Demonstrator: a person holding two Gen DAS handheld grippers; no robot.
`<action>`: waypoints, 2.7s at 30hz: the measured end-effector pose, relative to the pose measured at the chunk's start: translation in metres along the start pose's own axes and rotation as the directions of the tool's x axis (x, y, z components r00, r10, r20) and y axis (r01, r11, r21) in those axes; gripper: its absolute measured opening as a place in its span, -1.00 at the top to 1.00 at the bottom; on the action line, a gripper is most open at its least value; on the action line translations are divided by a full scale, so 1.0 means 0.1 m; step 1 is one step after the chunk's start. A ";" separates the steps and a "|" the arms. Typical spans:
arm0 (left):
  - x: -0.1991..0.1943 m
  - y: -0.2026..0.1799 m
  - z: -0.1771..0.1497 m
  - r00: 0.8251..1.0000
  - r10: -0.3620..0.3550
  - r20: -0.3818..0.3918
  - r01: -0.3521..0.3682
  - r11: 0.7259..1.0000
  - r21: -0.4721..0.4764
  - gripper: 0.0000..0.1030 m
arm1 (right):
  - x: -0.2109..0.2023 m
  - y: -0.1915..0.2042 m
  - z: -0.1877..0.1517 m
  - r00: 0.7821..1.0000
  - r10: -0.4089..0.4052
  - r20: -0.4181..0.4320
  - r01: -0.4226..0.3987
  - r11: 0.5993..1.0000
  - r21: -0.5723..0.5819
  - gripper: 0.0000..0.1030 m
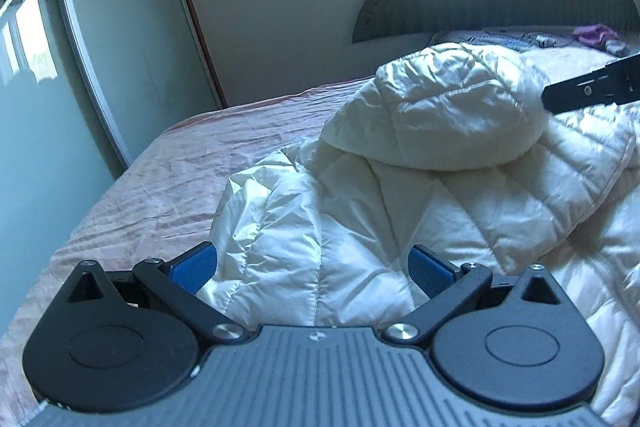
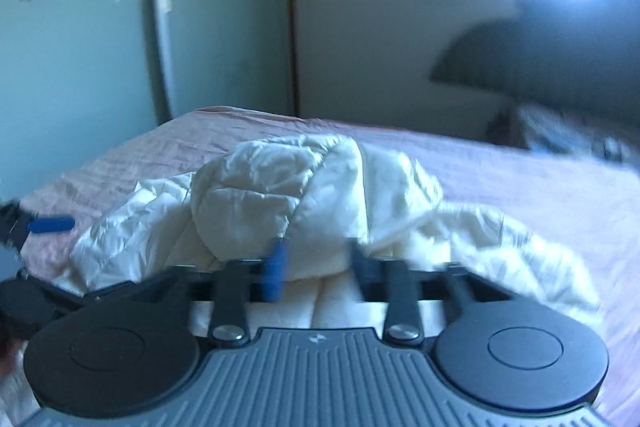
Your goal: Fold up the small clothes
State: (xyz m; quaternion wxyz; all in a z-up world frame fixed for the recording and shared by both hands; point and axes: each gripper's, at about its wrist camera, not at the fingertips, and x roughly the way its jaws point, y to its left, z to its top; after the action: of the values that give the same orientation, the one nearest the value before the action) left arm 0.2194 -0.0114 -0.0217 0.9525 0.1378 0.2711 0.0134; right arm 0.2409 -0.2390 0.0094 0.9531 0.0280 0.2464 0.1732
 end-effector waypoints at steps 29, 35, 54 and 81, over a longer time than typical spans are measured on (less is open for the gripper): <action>-0.09 -0.03 0.13 1.000 0.000 0.007 0.000 1.000 -0.022 -1.00 | 0.20 -0.56 -0.62 0.975 0.204 0.085 -0.198 0.640 0.742 0.80; -0.10 -0.03 0.12 1.000 -0.001 0.011 0.001 1.000 -0.022 -1.00 | 0.16 -0.54 -0.67 0.976 0.204 0.071 -0.188 0.642 0.744 0.80; -0.12 -0.04 0.09 1.000 -0.006 0.006 0.006 0.999 -0.033 -1.00 | 0.10 -0.50 -0.73 0.982 0.186 -0.028 -0.108 0.680 0.725 0.71; -0.33 -0.01 -0.13 0.994 -0.094 -0.050 0.090 0.993 -0.073 -1.00 | -0.55 -0.06 -0.60 0.997 0.029 -0.066 -0.008 0.952 0.305 -0.46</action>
State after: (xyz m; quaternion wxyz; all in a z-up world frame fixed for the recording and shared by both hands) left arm 0.1849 -0.0126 -0.0154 0.9488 0.0911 0.3020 -0.0172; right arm 0.1696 -0.2654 -0.0186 0.9266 0.1709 0.3029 0.1428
